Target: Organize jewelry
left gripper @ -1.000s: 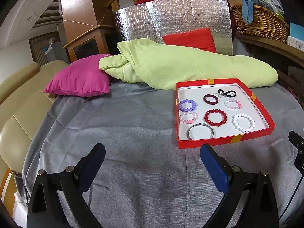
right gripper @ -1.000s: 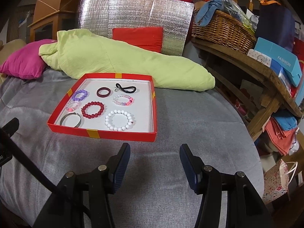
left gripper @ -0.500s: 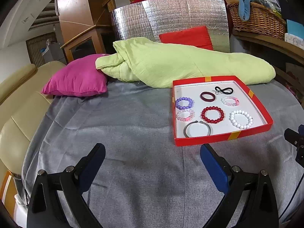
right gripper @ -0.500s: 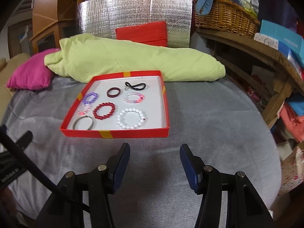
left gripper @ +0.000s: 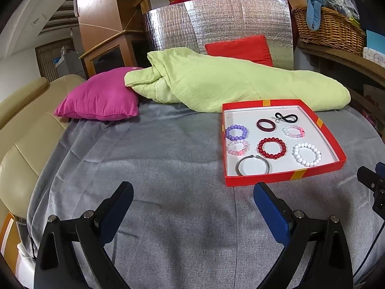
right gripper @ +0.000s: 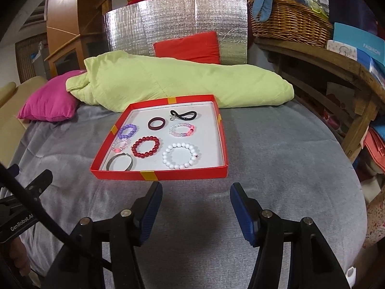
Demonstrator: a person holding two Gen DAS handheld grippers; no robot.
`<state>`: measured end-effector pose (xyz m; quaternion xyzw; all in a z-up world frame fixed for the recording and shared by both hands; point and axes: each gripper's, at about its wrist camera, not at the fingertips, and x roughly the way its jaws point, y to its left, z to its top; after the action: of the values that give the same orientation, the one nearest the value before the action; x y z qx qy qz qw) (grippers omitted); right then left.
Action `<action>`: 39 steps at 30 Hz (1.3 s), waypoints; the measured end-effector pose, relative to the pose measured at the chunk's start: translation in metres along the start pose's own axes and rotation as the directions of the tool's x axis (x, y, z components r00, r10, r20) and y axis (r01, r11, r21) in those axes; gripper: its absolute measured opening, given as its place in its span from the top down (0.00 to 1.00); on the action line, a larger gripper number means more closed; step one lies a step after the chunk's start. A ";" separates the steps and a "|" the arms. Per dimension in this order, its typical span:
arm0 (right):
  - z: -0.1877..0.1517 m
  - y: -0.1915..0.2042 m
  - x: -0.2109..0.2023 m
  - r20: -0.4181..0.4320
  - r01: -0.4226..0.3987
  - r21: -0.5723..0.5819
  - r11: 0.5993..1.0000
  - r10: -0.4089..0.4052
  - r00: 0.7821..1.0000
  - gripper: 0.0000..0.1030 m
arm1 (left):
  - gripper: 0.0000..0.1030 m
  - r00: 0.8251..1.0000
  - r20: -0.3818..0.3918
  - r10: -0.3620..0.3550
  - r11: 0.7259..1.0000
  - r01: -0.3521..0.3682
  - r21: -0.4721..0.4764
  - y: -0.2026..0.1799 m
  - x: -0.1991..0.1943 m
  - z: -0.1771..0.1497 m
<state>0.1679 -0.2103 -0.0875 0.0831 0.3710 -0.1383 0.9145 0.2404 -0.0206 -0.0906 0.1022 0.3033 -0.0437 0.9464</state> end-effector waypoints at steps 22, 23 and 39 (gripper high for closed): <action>-0.005 0.034 0.000 -0.006 -0.043 -0.033 0.999 0.043 0.999 0.39 | 0.03 1.000 -0.003 0.000 0.999 0.000 -0.054 0.034 -0.005 -0.003; -0.005 0.036 0.000 -0.006 -0.044 -0.035 0.998 0.044 0.999 0.39 | 0.03 1.000 -0.003 0.000 0.998 0.000 -0.057 0.035 -0.005 -0.003; -0.006 0.043 -0.001 0.004 -0.047 -0.038 0.998 0.047 0.999 0.39 | 0.03 1.000 -0.004 -0.004 0.997 0.004 -0.075 0.044 -0.007 -0.005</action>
<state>0.1766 -0.1673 -0.0890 0.0741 0.3694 -0.1099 0.9198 0.2384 0.0233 -0.0828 0.0662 0.3071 -0.0339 0.9488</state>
